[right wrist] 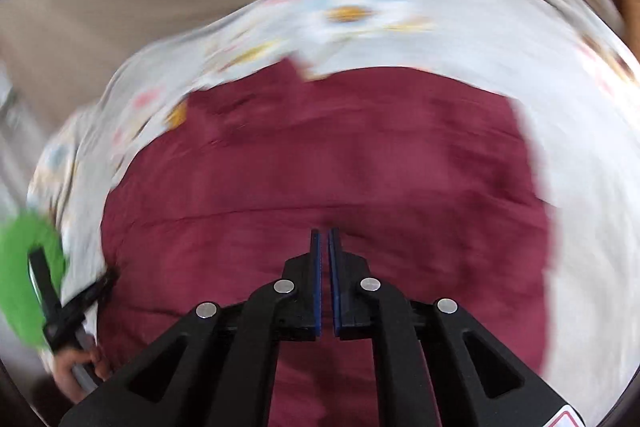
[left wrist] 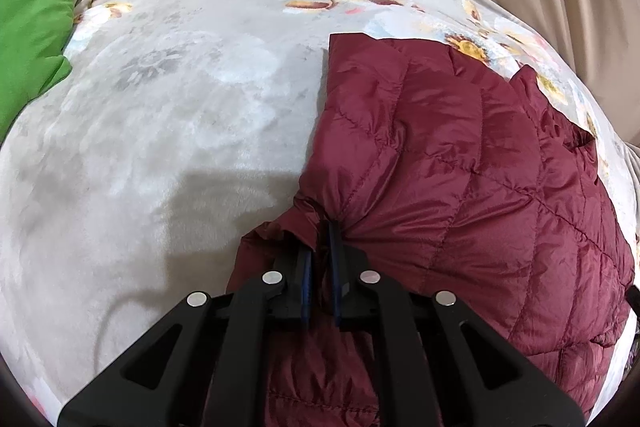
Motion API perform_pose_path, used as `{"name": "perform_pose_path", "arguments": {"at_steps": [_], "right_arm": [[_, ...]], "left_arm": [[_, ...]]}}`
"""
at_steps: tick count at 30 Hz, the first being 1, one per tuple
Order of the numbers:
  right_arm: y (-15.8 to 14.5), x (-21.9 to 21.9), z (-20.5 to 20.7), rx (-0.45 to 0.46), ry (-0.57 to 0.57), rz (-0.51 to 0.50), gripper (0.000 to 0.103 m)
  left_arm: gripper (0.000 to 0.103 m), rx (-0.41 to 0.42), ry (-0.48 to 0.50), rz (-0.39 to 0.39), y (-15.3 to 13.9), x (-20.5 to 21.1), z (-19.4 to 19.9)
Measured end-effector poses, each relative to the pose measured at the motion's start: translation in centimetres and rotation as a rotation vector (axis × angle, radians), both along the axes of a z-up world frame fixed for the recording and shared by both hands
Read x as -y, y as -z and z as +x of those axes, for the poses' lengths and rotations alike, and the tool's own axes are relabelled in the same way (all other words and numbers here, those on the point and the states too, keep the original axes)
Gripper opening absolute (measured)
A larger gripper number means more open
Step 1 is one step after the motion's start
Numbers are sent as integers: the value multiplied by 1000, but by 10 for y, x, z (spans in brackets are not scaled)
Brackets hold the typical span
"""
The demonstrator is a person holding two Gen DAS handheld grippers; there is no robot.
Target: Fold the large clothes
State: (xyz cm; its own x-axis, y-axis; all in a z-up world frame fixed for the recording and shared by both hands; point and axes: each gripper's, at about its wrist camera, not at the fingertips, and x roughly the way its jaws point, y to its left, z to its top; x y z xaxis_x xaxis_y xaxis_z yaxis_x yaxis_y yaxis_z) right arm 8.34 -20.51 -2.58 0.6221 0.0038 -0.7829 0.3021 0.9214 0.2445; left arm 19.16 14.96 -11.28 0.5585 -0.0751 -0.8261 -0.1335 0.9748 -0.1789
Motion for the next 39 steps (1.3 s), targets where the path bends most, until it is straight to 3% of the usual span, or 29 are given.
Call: {"name": "perform_pose_path", "arguments": {"at_steps": [3,5,9,11,13,14,16,18,23,27,30,32,39], "right_arm": [[33,-6,16,-89,-27,-50,0],[44,14,5,-75,6,12,0],[38,76,-49,-98,220,26,0],[27,86,-75,-121,282,-27,0],[9,96,-108,-116,310,-69,10],[2,97,-124,-109,314,-75,13],[-8,94,-155,-100,308,-65,19],[-15,90,-193,-106,306,-53,34],[-6,71,-251,-129,296,9,42],[11,50,-278,-176,270,26,60],[28,43,-300,-231,291,63,64],[40,40,-315,-247,290,139,65],[57,41,-331,-211,319,266,71]], "left_arm": [[7,-10,6,5,-1,0,1],[8,-15,18,6,-1,0,2],[8,-22,42,-9,-1,-4,4],[8,-48,36,-62,-3,-12,4],[10,-73,22,-131,-8,-24,-3],[16,-77,19,-147,-10,-29,-8],[31,-86,29,-138,-17,-39,-28],[44,-97,40,-97,-22,-49,-53],[57,-185,56,-120,-15,-70,-121],[60,-283,48,-165,-1,-86,-167],[65,-321,7,-222,6,-104,-192],[65,-334,-13,-281,10,-118,-205],[65,-332,-16,-371,11,-119,-219]]}}
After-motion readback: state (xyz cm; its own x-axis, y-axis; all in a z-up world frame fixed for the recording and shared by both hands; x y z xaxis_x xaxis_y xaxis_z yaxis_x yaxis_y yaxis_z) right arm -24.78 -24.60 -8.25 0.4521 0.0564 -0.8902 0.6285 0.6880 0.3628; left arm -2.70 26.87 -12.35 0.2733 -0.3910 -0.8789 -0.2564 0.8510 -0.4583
